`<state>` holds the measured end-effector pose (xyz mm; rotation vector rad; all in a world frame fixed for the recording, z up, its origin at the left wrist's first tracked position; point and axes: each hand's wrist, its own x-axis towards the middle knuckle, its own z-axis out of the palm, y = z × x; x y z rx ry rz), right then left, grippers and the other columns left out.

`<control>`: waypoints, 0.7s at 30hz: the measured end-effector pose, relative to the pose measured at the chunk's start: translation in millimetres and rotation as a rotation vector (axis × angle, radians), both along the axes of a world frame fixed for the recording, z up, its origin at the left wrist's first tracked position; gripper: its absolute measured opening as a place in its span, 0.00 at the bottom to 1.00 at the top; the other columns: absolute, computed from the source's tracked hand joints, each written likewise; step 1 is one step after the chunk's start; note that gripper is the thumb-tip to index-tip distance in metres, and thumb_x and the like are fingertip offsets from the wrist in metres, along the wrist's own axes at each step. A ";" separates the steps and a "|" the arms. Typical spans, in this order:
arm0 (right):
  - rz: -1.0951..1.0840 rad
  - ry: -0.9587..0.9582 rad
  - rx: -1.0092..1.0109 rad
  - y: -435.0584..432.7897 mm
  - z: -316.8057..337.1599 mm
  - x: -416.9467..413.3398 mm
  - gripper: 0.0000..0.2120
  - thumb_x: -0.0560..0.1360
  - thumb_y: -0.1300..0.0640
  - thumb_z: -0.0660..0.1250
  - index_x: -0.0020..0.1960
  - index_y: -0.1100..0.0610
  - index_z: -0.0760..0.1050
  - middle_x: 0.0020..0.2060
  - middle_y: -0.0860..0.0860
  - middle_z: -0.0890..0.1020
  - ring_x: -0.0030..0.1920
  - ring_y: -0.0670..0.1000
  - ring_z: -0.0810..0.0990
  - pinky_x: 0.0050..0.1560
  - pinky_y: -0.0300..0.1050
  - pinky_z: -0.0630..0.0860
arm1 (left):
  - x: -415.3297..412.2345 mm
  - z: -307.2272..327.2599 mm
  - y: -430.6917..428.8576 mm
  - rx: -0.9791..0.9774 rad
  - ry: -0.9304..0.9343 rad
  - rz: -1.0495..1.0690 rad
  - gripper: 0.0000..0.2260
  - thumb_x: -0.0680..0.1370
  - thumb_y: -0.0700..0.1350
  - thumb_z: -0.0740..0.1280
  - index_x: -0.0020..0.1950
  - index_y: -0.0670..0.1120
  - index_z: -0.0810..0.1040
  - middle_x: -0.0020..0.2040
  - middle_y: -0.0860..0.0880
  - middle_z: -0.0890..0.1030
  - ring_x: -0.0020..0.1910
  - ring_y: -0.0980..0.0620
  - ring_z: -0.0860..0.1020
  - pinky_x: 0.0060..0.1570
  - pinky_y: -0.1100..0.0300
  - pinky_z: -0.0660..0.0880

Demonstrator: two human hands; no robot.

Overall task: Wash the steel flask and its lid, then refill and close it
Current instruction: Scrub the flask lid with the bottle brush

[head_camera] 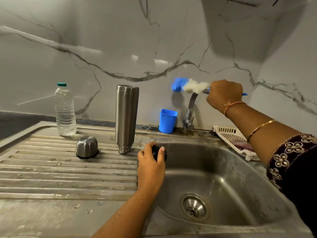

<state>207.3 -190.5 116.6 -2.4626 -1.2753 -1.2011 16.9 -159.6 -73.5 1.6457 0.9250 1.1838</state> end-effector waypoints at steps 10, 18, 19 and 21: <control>0.010 0.146 0.052 -2.2 -33.3 -0.9 0.09 0.77 0.61 0.60 0.51 0.63 0.77 0.36 0.55 0.72 0.36 0.54 0.71 0.39 0.44 0.66 | 1.4 0.7 2.2 -0.017 -0.001 -0.011 0.12 0.82 0.50 0.56 0.64 0.50 0.71 0.61 0.46 0.71 0.51 0.57 0.67 0.51 0.64 0.62; 0.023 0.386 0.047 -32.6 -50.6 1.3 0.11 0.77 0.55 0.60 0.50 0.60 0.77 0.36 0.53 0.76 0.36 0.54 0.74 0.34 0.40 0.65 | 0.7 -1.6 3.1 0.110 0.031 -0.088 0.20 0.70 0.47 0.76 0.56 0.55 0.69 0.58 0.50 0.72 0.52 0.55 0.72 0.48 0.68 0.66; 0.037 0.407 0.050 -44.6 -52.6 0.9 0.11 0.77 0.54 0.60 0.49 0.59 0.78 0.35 0.53 0.77 0.34 0.52 0.74 0.33 0.39 0.64 | 1.4 -2.4 3.4 0.120 0.022 -0.091 0.21 0.69 0.47 0.76 0.55 0.56 0.68 0.58 0.50 0.73 0.53 0.55 0.73 0.48 0.68 0.67; 0.051 0.459 0.019 -72.8 -59.7 -2.4 0.13 0.78 0.52 0.59 0.49 0.59 0.79 0.37 0.53 0.79 0.33 0.50 0.73 0.31 0.38 0.64 | 2.4 -3.3 4.0 0.097 0.003 -0.099 0.25 0.68 0.48 0.77 0.58 0.55 0.67 0.58 0.50 0.74 0.55 0.53 0.74 0.50 0.66 0.69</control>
